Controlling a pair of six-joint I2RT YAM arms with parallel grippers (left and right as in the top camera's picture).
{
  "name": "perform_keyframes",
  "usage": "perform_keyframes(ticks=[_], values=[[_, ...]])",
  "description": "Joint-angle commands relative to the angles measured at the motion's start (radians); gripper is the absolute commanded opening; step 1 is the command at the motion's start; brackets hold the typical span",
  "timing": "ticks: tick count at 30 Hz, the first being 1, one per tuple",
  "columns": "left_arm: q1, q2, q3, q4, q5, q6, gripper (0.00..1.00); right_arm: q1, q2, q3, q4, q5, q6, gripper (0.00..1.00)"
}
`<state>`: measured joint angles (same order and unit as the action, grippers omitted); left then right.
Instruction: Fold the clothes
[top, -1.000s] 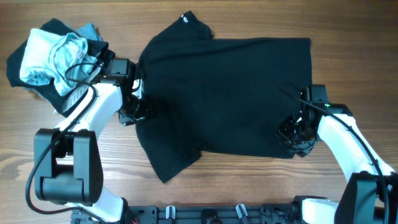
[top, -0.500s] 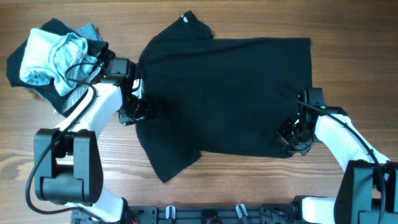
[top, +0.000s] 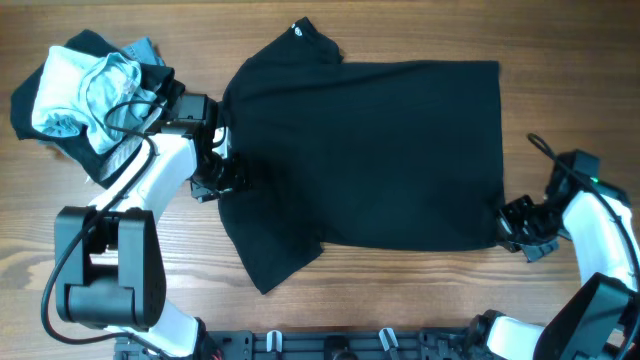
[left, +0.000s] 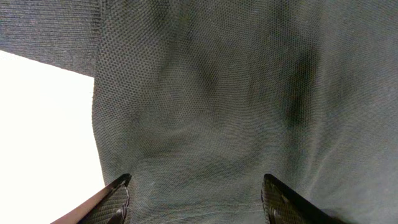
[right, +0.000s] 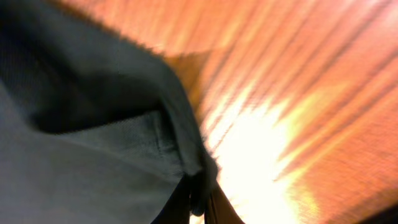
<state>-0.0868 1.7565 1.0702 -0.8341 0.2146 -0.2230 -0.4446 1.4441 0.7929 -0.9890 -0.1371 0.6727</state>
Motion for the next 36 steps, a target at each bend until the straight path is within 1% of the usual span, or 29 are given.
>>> perform_keyframes(ticks=[1, 3, 4, 5, 6, 7, 8, 10, 11, 12, 15, 16, 18, 21, 23, 24, 25, 27, 28, 32, 36], values=[[-0.001, 0.011, -0.007, -0.008, -0.015, 0.006, 0.69, -0.061, -0.013, 0.017, -0.019, 0.041, 0.026, 0.2], [-0.001, 0.011, -0.007, -0.008, -0.018, 0.006, 0.7, -0.088, -0.013, 0.017, -0.019, 0.069, 0.036, 0.22], [-0.001, 0.011, -0.007, -0.008, -0.018, 0.006, 0.7, -0.105, -0.013, 0.017, -0.02, 0.072, 0.034, 0.29], [-0.001, 0.011, -0.007, -0.011, -0.018, 0.006, 0.71, -0.12, -0.013, 0.017, -0.025, 0.072, 0.034, 0.47], [-0.001, 0.011, -0.007, -0.015, -0.018, 0.006, 0.71, -0.133, -0.013, 0.017, -0.029, 0.072, 0.032, 0.59], [-0.001, 0.011, -0.007, -0.02, -0.018, 0.006, 0.71, -0.146, -0.014, 0.017, -0.031, 0.071, 0.024, 0.65], [-0.001, 0.011, -0.007, -0.025, -0.019, 0.006, 0.73, -0.156, -0.014, 0.017, -0.028, 0.071, 0.006, 0.69], [-0.001, 0.011, -0.007, -0.038, -0.023, 0.01, 0.78, -0.166, -0.014, 0.018, -0.013, 0.071, -0.047, 0.73], [0.0, 0.011, -0.006, -0.057, -0.025, 0.01, 0.81, -0.166, -0.014, 0.023, -0.006, 0.069, -0.092, 0.74], [0.0, 0.011, -0.002, -0.076, -0.024, 0.01, 0.82, -0.166, -0.014, 0.027, 0.003, 0.051, -0.124, 0.75], [0.0, 0.011, 0.01, -0.156, -0.006, 0.01, 0.82, -0.166, -0.014, 0.04, 0.056, -0.098, -0.286, 0.75], [0.0, 0.011, 0.011, -0.193, 0.024, 0.01, 0.81, -0.165, -0.014, 0.045, 0.075, -0.174, -0.344, 0.75], [0.0, 0.011, 0.011, -0.246, 0.066, 0.01, 0.79, -0.165, -0.014, 0.049, 0.1, -0.27, -0.393, 0.75], [-0.001, 0.011, 0.01, -0.309, 0.089, 0.009, 0.69, -0.164, -0.014, 0.049, 0.119, -0.322, -0.392, 0.76], [-0.001, 0.011, -0.004, -0.33, 0.089, 0.005, 0.66, -0.164, -0.014, 0.048, 0.126, -0.335, -0.393, 0.76], [-0.001, 0.011, -0.021, -0.33, 0.094, 0.005, 0.65, -0.164, -0.014, 0.048, 0.126, -0.335, -0.393, 0.76], [-0.001, 0.011, -0.033, -0.33, 0.108, 0.005, 0.61, -0.164, -0.014, 0.048, 0.125, -0.335, -0.399, 0.76], [-0.001, 0.011, -0.066, -0.307, 0.161, 0.006, 0.56, -0.164, -0.014, 0.048, 0.125, -0.334, -0.412, 0.77], [-0.001, 0.011, -0.069, -0.291, 0.173, 0.006, 0.52, -0.164, -0.014, 0.048, 0.125, -0.334, -0.411, 0.77], [-0.001, -0.045, -0.069, -0.196, 0.178, 0.025, 0.51, -0.164, -0.014, 0.048, 0.144, -0.335, -0.411, 0.77], [-0.001, -0.176, -0.067, -0.15, 0.178, 0.037, 0.54, -0.164, -0.014, 0.048, 0.151, -0.335, -0.411, 0.78]])
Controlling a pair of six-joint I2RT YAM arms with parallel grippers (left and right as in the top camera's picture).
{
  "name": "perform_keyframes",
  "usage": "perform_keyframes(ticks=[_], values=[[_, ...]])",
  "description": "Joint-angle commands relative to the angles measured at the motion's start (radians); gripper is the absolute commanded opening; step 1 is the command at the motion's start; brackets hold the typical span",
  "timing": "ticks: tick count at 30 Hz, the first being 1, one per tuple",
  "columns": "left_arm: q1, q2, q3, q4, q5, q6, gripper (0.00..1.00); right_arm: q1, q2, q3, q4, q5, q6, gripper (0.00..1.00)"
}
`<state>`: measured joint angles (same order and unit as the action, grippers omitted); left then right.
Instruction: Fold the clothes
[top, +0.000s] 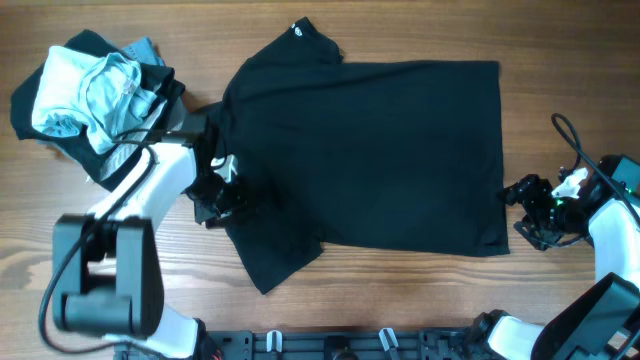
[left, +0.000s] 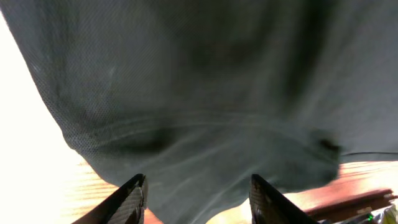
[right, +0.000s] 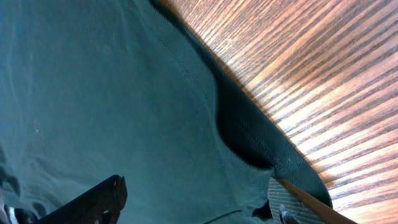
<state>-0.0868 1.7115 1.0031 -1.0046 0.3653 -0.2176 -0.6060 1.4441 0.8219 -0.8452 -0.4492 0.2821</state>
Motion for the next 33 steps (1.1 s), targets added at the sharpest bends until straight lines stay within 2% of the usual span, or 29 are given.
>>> perform_keyframes(ticks=[1, 5, 8, 10, 13, 14, 16, 24, 27, 31, 33], values=[[-0.001, -0.165, 0.0, 0.021, 0.027, 0.052, 0.54, -0.003, -0.014, 0.019, 0.008, -0.023, -0.02, 0.78], [-0.027, -0.314, -0.002, -0.026, -0.003, 0.087, 0.54, -0.003, -0.014, 0.019, 0.011, -0.023, -0.02, 0.78], [-0.089, -0.385, -0.019, -0.071, -0.024, 0.046, 0.58, -0.003, -0.014, 0.019, 0.019, -0.023, -0.018, 0.79], [-0.138, -0.396, -0.047, -0.088, -0.077, -0.048, 0.62, -0.003, -0.014, 0.019, 0.022, -0.023, -0.017, 0.78], [-0.212, -0.385, -0.143, -0.08, -0.173, -0.253, 0.78, -0.003, -0.014, 0.019, 0.024, -0.022, -0.017, 0.79], [-0.22, -0.38, -0.173, -0.072, -0.173, -0.292, 0.79, -0.003, -0.014, 0.019, 0.026, -0.022, -0.017, 0.79], [-0.223, -0.364, -0.234, -0.058, -0.158, -0.384, 0.79, -0.003, -0.014, 0.019, 0.026, -0.022, -0.017, 0.79], [-0.224, -0.307, -0.349, 0.105, -0.052, -0.475, 0.81, -0.003, -0.014, 0.019, 0.025, -0.019, -0.017, 0.79], [-0.226, -0.277, -0.375, 0.157, -0.02, -0.48, 0.72, -0.003, -0.014, 0.019, 0.018, -0.018, -0.017, 0.8], [-0.226, -0.22, -0.4, 0.183, 0.006, -0.497, 0.7, -0.003, -0.014, 0.019, 0.014, -0.018, -0.017, 0.8], [-0.225, -0.19, -0.401, 0.202, 0.009, -0.497, 0.64, -0.003, -0.014, 0.019, 0.011, -0.018, -0.017, 0.8]])
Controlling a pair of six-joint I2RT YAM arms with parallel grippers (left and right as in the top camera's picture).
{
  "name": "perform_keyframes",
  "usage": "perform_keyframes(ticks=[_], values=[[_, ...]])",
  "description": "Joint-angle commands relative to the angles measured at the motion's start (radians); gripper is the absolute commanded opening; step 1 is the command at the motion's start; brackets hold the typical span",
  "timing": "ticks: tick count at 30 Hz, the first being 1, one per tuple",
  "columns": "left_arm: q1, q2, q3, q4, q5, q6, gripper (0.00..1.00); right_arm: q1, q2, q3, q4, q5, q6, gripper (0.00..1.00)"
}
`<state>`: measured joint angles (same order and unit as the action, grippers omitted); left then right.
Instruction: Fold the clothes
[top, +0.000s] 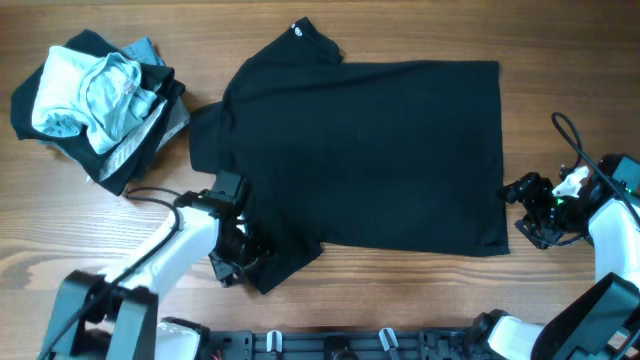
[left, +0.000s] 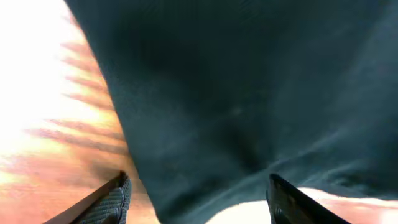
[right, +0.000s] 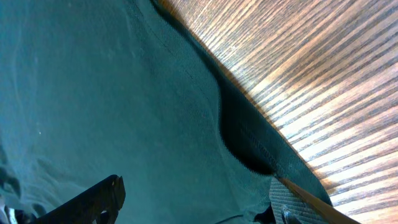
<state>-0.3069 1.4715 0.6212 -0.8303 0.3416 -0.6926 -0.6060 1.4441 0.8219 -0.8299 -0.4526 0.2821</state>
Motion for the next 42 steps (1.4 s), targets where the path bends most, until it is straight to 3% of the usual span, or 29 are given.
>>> perform_keyframes(ticks=[1, 5, 6, 10, 18, 23, 27, 32, 38, 41, 42], values=[[-0.005, 0.064, -0.019, 0.038, 0.032, -0.023, 0.58, -0.003, -0.014, 0.019, -0.006, -0.011, -0.016, 0.8], [-0.003, 0.066, -0.019, 0.039, 0.032, -0.022, 0.12, -0.003, -0.014, 0.018, -0.05, 0.093, 0.053, 0.83], [0.001, 0.066, -0.017, 0.036, 0.032, -0.022, 0.04, -0.003, -0.014, 0.016, -0.06, 0.126, 0.076, 0.84], [0.038, 0.04, 0.037, -0.063, 0.003, -0.019, 0.04, -0.003, -0.013, -0.018, -0.09, 0.146, 0.134, 0.83], [0.105, -0.073, 0.186, -0.263, -0.246, -0.019, 0.04, -0.003, -0.008, -0.106, -0.092, 0.177, 0.169, 0.79], [0.109, -0.09, 0.187, -0.259, -0.254, -0.019, 0.04, -0.003, -0.008, -0.2, -0.035, 0.168, 0.211, 0.74], [0.109, -0.09, 0.187, -0.264, -0.285, -0.019, 0.04, -0.003, -0.008, -0.266, 0.063, 0.14, 0.204, 0.79], [0.109, -0.09, 0.187, -0.267, -0.295, -0.019, 0.04, -0.001, -0.008, -0.288, 0.129, 0.029, 0.093, 0.67], [0.109, -0.09, 0.187, -0.265, -0.295, -0.019, 0.04, 0.085, -0.008, -0.294, 0.066, 0.038, 0.088, 0.76], [0.109, -0.09, 0.187, -0.261, -0.294, -0.019, 0.04, 0.135, -0.008, -0.294, 0.055, 0.106, 0.195, 0.7], [0.109, -0.09, 0.187, -0.259, -0.294, -0.019, 0.04, 0.144, -0.008, -0.294, 0.055, 0.12, 0.231, 0.61]])
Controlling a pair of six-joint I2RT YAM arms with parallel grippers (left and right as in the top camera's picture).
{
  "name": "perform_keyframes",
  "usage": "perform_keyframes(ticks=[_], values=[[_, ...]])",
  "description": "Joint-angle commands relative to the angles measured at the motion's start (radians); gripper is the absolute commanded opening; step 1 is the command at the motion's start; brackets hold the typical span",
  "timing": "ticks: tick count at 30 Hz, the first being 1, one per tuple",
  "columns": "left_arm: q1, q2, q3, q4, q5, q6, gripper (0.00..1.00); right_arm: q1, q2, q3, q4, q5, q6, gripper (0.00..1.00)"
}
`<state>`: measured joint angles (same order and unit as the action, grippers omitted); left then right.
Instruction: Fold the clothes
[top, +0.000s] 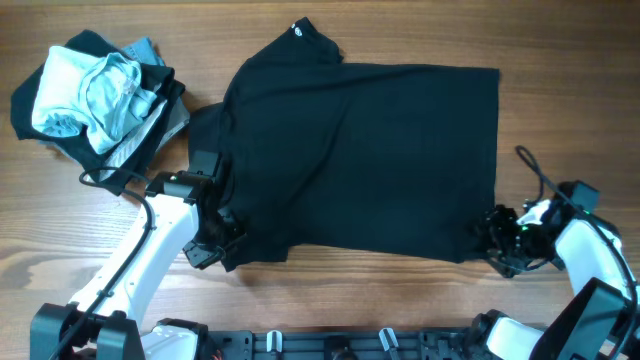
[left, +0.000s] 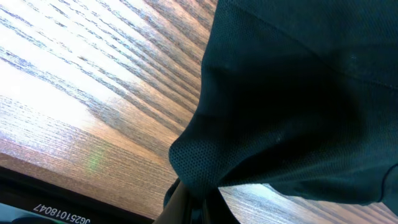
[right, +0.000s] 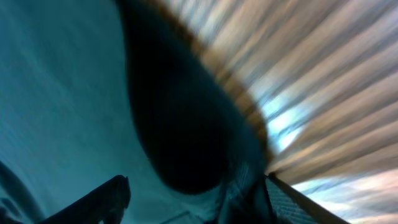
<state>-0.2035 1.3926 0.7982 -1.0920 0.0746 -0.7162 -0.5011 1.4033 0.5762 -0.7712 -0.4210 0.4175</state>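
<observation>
A black shirt lies spread flat across the wooden table. My left gripper sits at the shirt's lower left, where the sleeve is drawn in under the body. The left wrist view shows that gripper shut on a pinch of the dark mesh fabric. At the shirt's lower right corner is my right gripper. In the blurred right wrist view this gripper is open, with the shirt's edge between its fingers.
A heap of other clothes, pale blue, grey and black, lies at the far left corner. A black rail runs along the table's front edge. Both arms' cables trail over the wood beside them.
My left gripper was open over the lower sleeve and is now shut on it, further left and up, the sleeve no longer sticking out. My right gripper has moved onto the shirt's corner, still open.
First my left gripper was open on the shirt's left edge and my right was shut on the bottom right corner. Then the right was open beside the corner. The left stood lower each time, open over the sleeve. Now it holds the sleeve, which is pulled in.
</observation>
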Motion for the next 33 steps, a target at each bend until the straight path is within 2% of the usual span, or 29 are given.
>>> perform_keyframes(ticks=[1, 2, 3, 7, 8, 9, 12, 14, 16, 19, 23, 25, 26, 28, 29, 31, 33], values=[[0.006, -0.011, 0.01, 0.003, -0.028, 0.005, 0.04, 0.041, 0.033, -0.048, -0.003, 0.09, 0.111, 0.47], [0.006, -0.011, 0.01, 0.003, -0.027, 0.005, 0.04, 0.042, 0.033, -0.048, 0.001, 0.09, 0.124, 0.35], [0.006, -0.011, 0.01, 0.003, -0.027, 0.005, 0.04, 0.042, 0.033, -0.048, 0.0, 0.09, 0.134, 0.31], [0.006, -0.011, 0.01, 0.003, -0.028, 0.005, 0.04, 0.042, 0.033, -0.037, -0.034, 0.089, 0.125, 0.32], [0.006, -0.011, 0.01, 0.003, -0.028, 0.005, 0.04, 0.042, 0.033, -0.028, -0.049, 0.088, 0.113, 0.36], [0.006, -0.011, 0.01, 0.003, -0.028, 0.005, 0.04, 0.042, 0.033, -0.018, -0.066, 0.089, 0.101, 0.51], [0.006, -0.011, 0.01, 0.006, -0.028, 0.005, 0.04, 0.042, 0.033, 0.016, -0.131, 0.085, 0.076, 0.78], [0.006, -0.011, 0.01, 0.006, -0.028, 0.005, 0.04, 0.042, 0.033, 0.029, -0.184, 0.085, 0.081, 0.87], [0.006, -0.011, 0.01, 0.007, -0.028, 0.005, 0.04, 0.042, 0.033, 0.026, -0.202, 0.085, 0.092, 0.87], [0.006, -0.011, 0.01, 0.014, -0.027, 0.005, 0.04, 0.042, 0.033, 0.024, -0.198, 0.119, 0.169, 0.78], [0.006, -0.011, 0.01, 0.013, -0.027, 0.005, 0.04, 0.042, 0.033, 0.025, -0.143, 0.172, 0.187, 0.54], [0.006, -0.011, 0.01, 0.013, -0.027, 0.005, 0.04, 0.042, 0.033, 0.029, -0.126, 0.19, 0.187, 0.47], [0.006, -0.011, 0.01, 0.013, -0.027, 0.005, 0.04, 0.042, 0.033, 0.035, -0.126, 0.197, 0.184, 0.41], [0.006, -0.011, 0.01, 0.014, -0.027, 0.005, 0.04, 0.042, 0.033, 0.049, -0.132, 0.196, 0.156, 0.29], [0.006, -0.011, 0.01, 0.014, -0.027, 0.005, 0.04, 0.042, 0.033, 0.06, -0.138, 0.196, 0.138, 0.18], [0.006, -0.011, 0.01, 0.014, -0.027, 0.005, 0.04, 0.042, 0.032, 0.089, -0.151, 0.192, 0.083, 0.05], [0.006, -0.011, 0.011, 0.01, -0.027, 0.005, 0.04, 0.042, 0.031, 0.141, -0.17, 0.154, -0.009, 0.04]])
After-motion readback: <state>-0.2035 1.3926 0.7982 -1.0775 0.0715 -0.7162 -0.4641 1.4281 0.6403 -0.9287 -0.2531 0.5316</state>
